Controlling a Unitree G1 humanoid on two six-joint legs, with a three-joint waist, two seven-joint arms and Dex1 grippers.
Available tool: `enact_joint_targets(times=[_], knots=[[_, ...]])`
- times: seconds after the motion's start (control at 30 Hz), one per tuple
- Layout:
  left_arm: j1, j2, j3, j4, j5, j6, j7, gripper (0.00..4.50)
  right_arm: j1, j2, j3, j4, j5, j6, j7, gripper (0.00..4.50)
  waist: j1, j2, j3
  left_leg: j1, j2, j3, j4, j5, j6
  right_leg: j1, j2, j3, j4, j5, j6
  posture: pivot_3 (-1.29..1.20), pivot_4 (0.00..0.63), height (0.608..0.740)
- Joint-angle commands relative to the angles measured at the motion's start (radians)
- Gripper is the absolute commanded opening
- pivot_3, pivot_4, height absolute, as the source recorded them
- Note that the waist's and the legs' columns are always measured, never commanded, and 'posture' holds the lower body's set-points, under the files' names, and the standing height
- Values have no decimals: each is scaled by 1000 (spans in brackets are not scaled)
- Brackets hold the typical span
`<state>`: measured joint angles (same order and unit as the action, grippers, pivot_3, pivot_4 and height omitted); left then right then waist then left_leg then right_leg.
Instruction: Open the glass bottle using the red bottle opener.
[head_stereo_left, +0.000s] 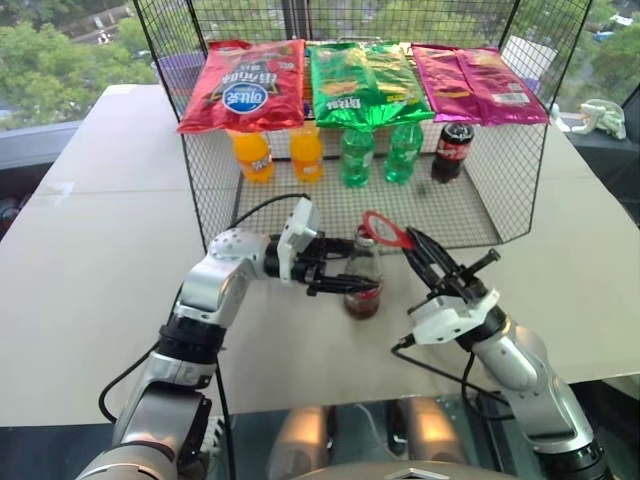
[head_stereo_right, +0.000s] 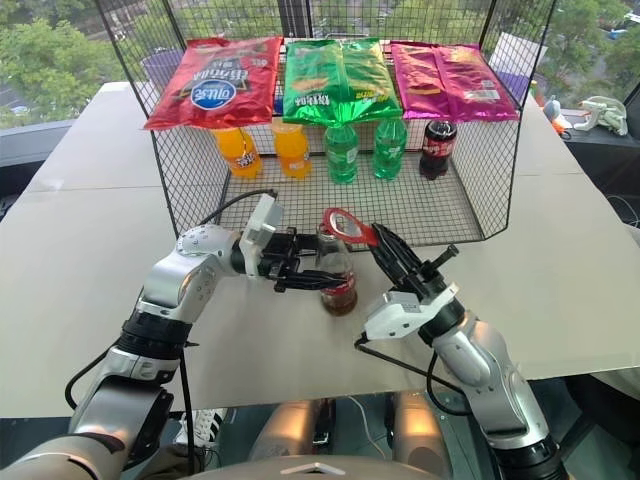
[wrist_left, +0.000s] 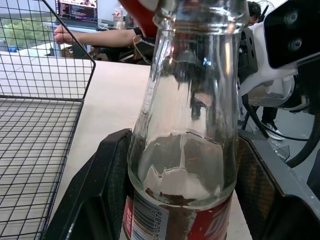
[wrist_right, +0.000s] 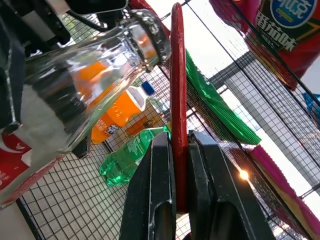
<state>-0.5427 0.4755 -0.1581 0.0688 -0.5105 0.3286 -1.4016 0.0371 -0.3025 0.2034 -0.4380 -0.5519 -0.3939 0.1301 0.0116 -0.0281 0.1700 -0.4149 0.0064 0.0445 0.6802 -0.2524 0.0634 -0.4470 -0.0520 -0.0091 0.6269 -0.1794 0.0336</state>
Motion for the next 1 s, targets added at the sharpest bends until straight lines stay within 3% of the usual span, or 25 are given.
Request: enact_joint_targets(times=[0.03,1.0], knots=[[-6,-3,4,-9,2,-23,-13,2428,-12,-8,-20,-52,15,-18,-4,0,0,0,0,0,0,0,0,0,0,0,0,0,0,0,0,0,150,740],[-57,-85,12,80,78,-127,57,2428,-82,-68,-33,49,8,-38,24,0,2,0,0,1,0,0,6,0,1,3,2,2,1,1,-1,0,150,740]])
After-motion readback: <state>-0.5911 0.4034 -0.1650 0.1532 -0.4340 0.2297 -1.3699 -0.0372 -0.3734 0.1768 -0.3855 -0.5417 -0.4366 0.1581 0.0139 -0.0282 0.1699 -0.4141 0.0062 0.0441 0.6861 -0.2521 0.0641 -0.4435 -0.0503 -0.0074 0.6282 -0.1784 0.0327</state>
